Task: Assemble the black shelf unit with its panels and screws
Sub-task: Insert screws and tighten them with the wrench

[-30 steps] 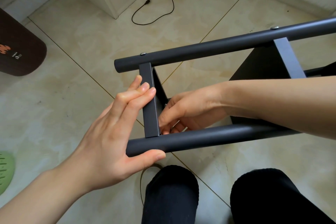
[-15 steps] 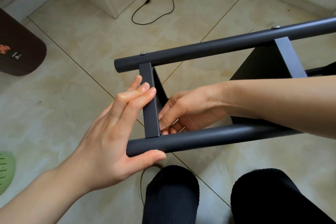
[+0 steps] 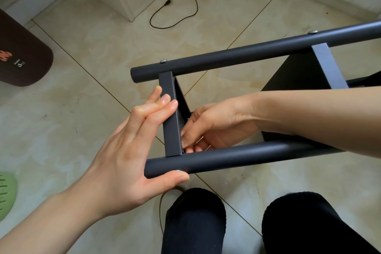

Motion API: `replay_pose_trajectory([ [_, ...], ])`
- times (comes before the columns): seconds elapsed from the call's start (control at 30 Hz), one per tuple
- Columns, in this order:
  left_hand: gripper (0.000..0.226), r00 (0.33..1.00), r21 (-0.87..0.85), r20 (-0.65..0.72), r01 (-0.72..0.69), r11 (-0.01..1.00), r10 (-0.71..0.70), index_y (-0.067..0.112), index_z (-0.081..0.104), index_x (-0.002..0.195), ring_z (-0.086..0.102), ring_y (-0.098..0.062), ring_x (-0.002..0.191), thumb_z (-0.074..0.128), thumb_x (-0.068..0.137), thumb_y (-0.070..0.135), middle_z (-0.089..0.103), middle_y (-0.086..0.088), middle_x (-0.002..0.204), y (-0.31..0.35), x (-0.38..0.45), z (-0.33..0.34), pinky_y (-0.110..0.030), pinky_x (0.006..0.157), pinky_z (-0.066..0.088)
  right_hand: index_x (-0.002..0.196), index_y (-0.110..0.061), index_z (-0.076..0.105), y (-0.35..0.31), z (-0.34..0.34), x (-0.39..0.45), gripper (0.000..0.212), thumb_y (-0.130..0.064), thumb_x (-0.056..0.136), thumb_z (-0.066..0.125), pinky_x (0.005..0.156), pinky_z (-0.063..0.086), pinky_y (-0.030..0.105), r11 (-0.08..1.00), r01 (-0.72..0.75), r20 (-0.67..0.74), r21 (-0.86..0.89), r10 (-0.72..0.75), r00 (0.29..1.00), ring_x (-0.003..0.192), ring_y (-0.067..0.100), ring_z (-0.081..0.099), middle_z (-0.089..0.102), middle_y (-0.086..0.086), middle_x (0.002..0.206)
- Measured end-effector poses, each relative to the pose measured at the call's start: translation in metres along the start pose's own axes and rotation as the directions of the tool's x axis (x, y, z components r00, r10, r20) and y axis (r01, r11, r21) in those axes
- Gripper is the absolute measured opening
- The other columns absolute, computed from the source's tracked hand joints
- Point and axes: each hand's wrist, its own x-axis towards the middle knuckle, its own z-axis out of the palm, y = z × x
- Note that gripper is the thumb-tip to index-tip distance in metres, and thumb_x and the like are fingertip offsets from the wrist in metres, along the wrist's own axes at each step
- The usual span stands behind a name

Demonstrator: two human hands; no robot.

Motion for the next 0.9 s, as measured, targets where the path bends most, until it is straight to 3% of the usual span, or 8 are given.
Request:
replay_pose_trajectory([
  [0.17,0.092,1.000,-0.003,-0.005,0.003,1.000,-0.003,0.019,0.025,0.155,0.011,-0.011,0.155,0.058,0.081,0.063,0.023,0.017,0.150,0.000,0.000,0.000,-0.027,0.117,0.027,0.078,-0.004,0.065,-0.001,0.001,0.000,0.013,-0.011,0.088,0.061,0.055,0.049,0.016,0.999,0.000,-0.012,-0.046,0.000,1.000,0.051,0.007,0.055,0.060,0.002,0.060],
  [0.3,0.093,1.000,-0.004,-0.012,0.012,1.000,-0.012,0.018,0.026,0.155,0.011,-0.010,0.154,0.059,0.080,0.062,0.023,0.016,0.150,0.002,0.000,0.000,-0.038,0.110,0.031,0.075,-0.005,0.064,0.001,0.000,0.002,0.021,-0.012,0.093,0.058,0.051,0.046,0.015,0.995,0.000,-0.037,-0.095,-0.004,0.999,0.048,0.006,0.052,0.059,0.001,0.056],
  [0.47,0.092,1.000,-0.006,-0.012,0.016,1.000,-0.016,0.019,0.026,0.154,0.011,-0.010,0.154,0.059,0.080,0.063,0.024,0.017,0.150,0.001,0.000,0.000,-0.040,0.111,0.031,0.077,-0.007,0.068,0.001,-0.003,0.003,0.019,-0.015,0.093,0.061,0.057,0.049,0.016,0.997,0.008,-0.014,-0.083,-0.010,1.000,0.054,0.007,0.056,0.061,0.001,0.061],
  [0.57,0.092,1.000,-0.006,-0.008,0.020,1.000,-0.020,0.020,0.026,0.155,0.012,-0.009,0.154,0.059,0.080,0.064,0.024,0.017,0.152,0.001,0.000,0.000,-0.035,0.114,0.032,0.081,-0.008,0.070,0.000,-0.003,0.001,0.016,-0.016,0.093,0.062,0.064,0.052,0.020,0.997,0.003,-0.001,-0.081,-0.003,1.000,0.061,0.009,0.060,0.065,0.002,0.069],
  [0.67,0.092,0.999,-0.046,-0.009,0.043,0.998,-0.043,0.025,0.026,0.155,0.011,-0.007,0.154,0.059,0.080,0.067,0.023,0.019,0.158,0.001,-0.001,0.000,-0.022,0.118,0.022,0.090,-0.010,0.069,-0.002,-0.002,-0.009,0.012,-0.017,0.094,0.060,0.077,0.051,0.028,0.991,0.021,-0.025,-0.130,-0.024,0.999,0.073,0.014,0.063,0.067,0.005,0.083],
  [0.77,0.088,0.994,-0.140,-0.019,0.100,0.985,-0.104,0.035,0.025,0.154,0.010,0.000,0.152,0.060,0.079,0.065,0.015,0.028,0.160,0.005,-0.005,0.002,-0.010,0.117,0.017,0.096,-0.013,0.067,-0.005,0.004,-0.025,0.013,-0.016,0.098,0.055,0.081,0.051,0.027,0.977,0.063,-0.054,-0.204,-0.076,0.996,0.081,0.014,0.063,0.066,0.006,0.093],
  [0.9,0.086,0.975,-0.330,-0.037,0.193,0.924,-0.217,0.046,0.028,0.150,0.017,0.010,0.147,0.071,0.077,0.057,0.014,0.037,0.159,0.016,-0.011,0.007,-0.013,0.114,0.021,0.114,-0.018,0.066,-0.011,0.018,-0.051,0.019,-0.017,0.101,0.052,0.082,0.057,0.027,0.926,0.041,-0.114,-0.375,-0.090,0.989,0.087,0.014,0.067,0.069,0.007,0.108],
])
